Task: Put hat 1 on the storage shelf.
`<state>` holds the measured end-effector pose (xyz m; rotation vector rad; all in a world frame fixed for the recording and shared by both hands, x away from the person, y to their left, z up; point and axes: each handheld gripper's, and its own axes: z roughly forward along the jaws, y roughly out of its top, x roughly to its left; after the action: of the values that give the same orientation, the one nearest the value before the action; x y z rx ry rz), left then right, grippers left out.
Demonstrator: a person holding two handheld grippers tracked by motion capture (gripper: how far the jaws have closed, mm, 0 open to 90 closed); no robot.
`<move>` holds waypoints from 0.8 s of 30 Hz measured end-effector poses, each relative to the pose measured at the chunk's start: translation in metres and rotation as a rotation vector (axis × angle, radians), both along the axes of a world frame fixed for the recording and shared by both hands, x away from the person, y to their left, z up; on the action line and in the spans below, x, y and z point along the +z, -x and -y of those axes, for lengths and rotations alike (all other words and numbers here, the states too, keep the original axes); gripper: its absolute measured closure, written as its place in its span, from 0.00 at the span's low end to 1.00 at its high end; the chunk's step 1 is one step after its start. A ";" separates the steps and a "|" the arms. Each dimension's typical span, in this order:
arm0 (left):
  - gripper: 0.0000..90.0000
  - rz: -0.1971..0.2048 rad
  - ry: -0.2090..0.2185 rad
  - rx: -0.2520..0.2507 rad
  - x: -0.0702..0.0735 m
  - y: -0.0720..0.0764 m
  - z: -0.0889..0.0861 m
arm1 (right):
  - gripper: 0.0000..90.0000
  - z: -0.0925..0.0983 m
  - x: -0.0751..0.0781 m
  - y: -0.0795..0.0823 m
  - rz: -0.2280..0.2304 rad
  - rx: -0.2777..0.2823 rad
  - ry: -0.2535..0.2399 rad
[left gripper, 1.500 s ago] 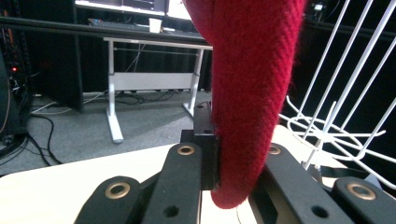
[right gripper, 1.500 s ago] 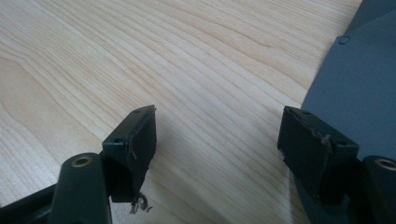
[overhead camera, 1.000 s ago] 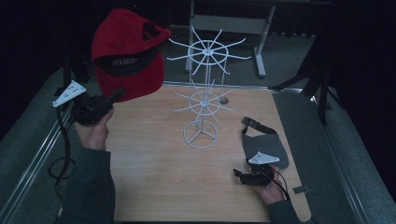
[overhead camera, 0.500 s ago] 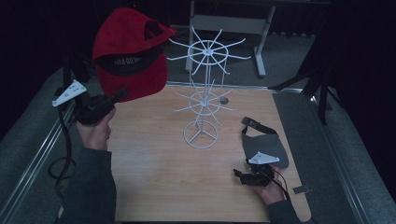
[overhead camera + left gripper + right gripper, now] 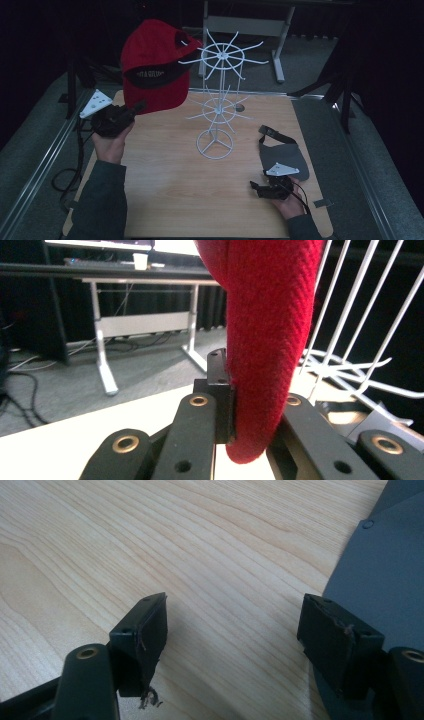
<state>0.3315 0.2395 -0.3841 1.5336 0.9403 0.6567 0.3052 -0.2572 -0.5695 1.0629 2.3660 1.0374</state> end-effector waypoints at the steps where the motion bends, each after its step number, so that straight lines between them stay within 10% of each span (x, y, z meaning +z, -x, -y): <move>1: 0.95 -0.004 -0.007 0.007 -0.002 0.000 0.001 | 0.31 0.000 0.000 0.000 0.000 0.000 0.000; 24: 0.93 -0.046 -0.074 0.007 -0.038 0.009 0.002 | 0.31 0.000 0.000 0.000 -0.001 0.000 -0.001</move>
<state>0.3230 0.2378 -0.4224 1.6172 0.9663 0.6700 0.3051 -0.2572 -0.5694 1.0642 2.3663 1.0380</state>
